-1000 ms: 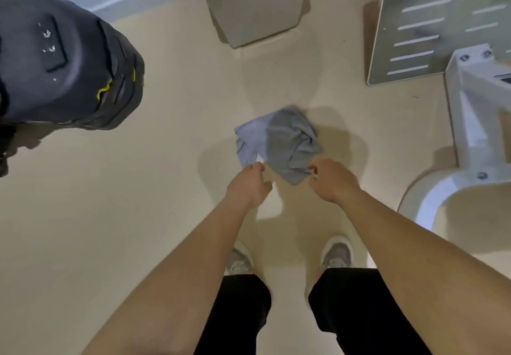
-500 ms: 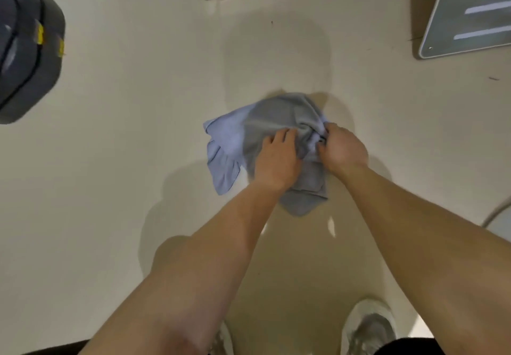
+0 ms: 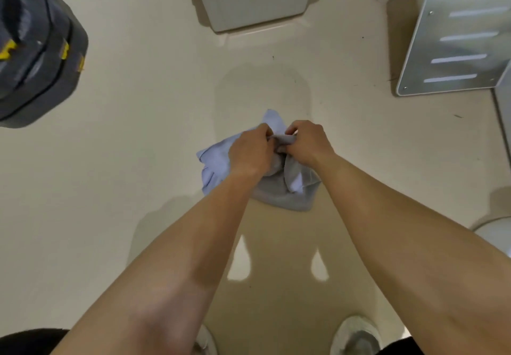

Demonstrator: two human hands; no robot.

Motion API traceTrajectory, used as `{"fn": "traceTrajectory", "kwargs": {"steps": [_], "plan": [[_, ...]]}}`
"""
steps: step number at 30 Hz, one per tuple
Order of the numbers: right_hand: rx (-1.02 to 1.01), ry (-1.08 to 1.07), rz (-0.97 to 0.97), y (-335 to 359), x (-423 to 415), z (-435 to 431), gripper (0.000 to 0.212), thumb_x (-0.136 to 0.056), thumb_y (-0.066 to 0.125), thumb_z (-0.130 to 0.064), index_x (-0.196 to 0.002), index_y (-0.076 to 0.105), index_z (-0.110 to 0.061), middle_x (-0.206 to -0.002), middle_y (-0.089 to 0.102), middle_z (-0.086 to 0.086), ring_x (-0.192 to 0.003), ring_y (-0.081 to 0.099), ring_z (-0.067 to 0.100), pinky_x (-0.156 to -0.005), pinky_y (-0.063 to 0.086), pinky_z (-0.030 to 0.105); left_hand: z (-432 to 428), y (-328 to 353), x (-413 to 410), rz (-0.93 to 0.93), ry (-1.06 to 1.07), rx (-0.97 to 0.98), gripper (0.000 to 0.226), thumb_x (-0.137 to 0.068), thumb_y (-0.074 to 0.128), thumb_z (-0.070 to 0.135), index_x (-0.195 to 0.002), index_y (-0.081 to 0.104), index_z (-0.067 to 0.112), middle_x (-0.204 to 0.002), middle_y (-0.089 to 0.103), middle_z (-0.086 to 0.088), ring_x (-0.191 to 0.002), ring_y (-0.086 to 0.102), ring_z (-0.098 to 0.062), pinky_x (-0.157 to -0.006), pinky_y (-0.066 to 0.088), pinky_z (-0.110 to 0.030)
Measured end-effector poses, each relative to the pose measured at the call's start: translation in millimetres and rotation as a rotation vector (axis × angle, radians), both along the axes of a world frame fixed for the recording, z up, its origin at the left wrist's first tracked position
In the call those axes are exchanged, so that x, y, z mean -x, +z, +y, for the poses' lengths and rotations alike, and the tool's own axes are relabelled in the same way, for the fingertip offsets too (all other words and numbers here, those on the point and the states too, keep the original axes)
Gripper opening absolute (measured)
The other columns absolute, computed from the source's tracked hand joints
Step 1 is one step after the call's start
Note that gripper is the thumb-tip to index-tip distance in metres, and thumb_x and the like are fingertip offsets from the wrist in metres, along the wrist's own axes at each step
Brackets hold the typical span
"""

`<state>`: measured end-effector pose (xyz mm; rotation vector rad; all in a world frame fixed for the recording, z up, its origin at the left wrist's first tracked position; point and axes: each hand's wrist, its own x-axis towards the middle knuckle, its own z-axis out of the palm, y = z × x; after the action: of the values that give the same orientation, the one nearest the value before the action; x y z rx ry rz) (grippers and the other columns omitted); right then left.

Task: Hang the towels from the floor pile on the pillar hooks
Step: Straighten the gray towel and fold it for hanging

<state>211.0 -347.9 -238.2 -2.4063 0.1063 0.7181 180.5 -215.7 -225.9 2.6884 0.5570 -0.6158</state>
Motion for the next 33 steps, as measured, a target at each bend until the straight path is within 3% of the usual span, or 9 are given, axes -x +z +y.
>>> {"fn": "traceTrajectory", "kwargs": {"steps": [2,6,9,13,16,19,24,29,33], "plan": [[0.055,0.024,0.044,15,7,-1,0.022,-0.080,0.075,-0.028,-0.087,0.067,-0.010,-0.084,0.068,0.007,-0.081,0.065,0.026,-0.070,0.053,0.036,13,26,11,0.049,-0.050,-0.177,0.065,-0.067,0.039,0.076,-0.076,0.062,0.016,-0.089,0.054,-0.013,-0.083,0.046,-0.037,-0.078,0.037,-0.042],[0.050,0.081,0.105,81,21,-2,0.025,-0.078,0.075,-0.031,-0.071,0.059,-0.013,-0.069,0.060,0.004,-0.071,0.060,0.025,-0.057,0.043,0.031,30,81,37,-0.181,-0.258,0.073,0.017,-0.095,0.053,0.038,-0.090,0.063,0.026,-0.091,0.064,0.002,-0.084,0.061,-0.024,-0.059,0.040,-0.032],[0.030,0.154,0.128,159,29,-2,0.019,-0.079,0.071,-0.031,-0.075,0.061,-0.015,-0.075,0.062,0.004,-0.072,0.058,0.023,-0.059,0.042,0.030,46,148,57,-0.227,-0.153,0.073,0.016,-0.089,0.057,0.035,-0.075,0.058,0.029,-0.083,0.066,0.007,-0.083,0.063,-0.020,-0.066,0.047,-0.030],[-0.116,0.241,0.095,295,44,0,0.002,-0.086,0.069,-0.021,-0.085,0.070,-0.019,-0.085,0.068,0.004,-0.078,0.057,0.019,-0.062,0.042,0.027,57,262,79,-0.194,-0.057,0.114,0.012,-0.087,0.057,0.032,-0.082,0.067,0.028,-0.082,0.066,0.008,-0.082,0.062,-0.020,-0.062,0.044,-0.028],[-0.208,0.249,0.084,413,63,5,0.016,-0.090,0.060,-0.014,-0.092,0.074,-0.022,-0.085,0.069,-0.003,-0.076,0.055,0.014,-0.069,0.045,0.030,55,374,96,-0.192,-0.033,0.211,0.011,-0.087,0.060,0.028,-0.082,0.070,0.030,-0.085,0.067,0.008,-0.088,0.063,-0.020,-0.065,0.043,-0.027],[-0.226,0.295,0.045,526,77,9,0.027,-0.088,0.056,-0.010,-0.075,0.070,-0.029,-0.066,0.061,-0.008,-0.065,0.049,0.010,-0.066,0.039,0.031,54,482,109,-0.274,0.016,0.361,0.019,-0.093,0.058,0.026,-0.101,0.076,0.024,-0.102,0.071,-0.001,-0.096,0.064,-0.022,-0.079,0.050,-0.033],[-0.180,0.417,-0.007,698,91,19,0.024,-0.087,0.057,-0.013,-0.082,0.071,-0.031,-0.081,0.068,-0.007,-0.078,0.060,0.015,-0.071,0.046,0.029,61,637,116,-0.335,-0.089,0.556,0.043,-0.093,0.062,0.018,-0.135,0.059,0.028,-0.123,0.059,-0.004,-0.111,0.056,-0.021,-0.100,0.045,-0.034],[-0.066,0.423,-0.073,826,95,12,0.006,-0.082,0.068,-0.025,-0.085,0.069,-0.030,-0.082,0.068,-0.005,-0.082,0.063,0.018,-0.073,0.051,0.032,66,756,120,-0.374,-0.148,0.522,0.013,-0.088,0.070,0.023,-0.100,0.075,0.024,-0.118,0.062,0.000,-0.112,0.058,-0.020,-0.099,0.043,-0.034],[0.043,0.412,-0.134,883,99,-8,0.011,-0.081,0.076,-0.024,-0.084,0.065,-0.020,-0.081,0.064,-0.001,-0.080,0.059,0.021,-0.071,0.047,0.035,82,832,116,-0.474,-0.236,0.343,0.019,-0.092,0.065,0.030,-0.104,0.074,0.019,-0.120,0.067,0.001,-0.114,0.056,-0.024,-0.095,0.044,-0.036]]}}
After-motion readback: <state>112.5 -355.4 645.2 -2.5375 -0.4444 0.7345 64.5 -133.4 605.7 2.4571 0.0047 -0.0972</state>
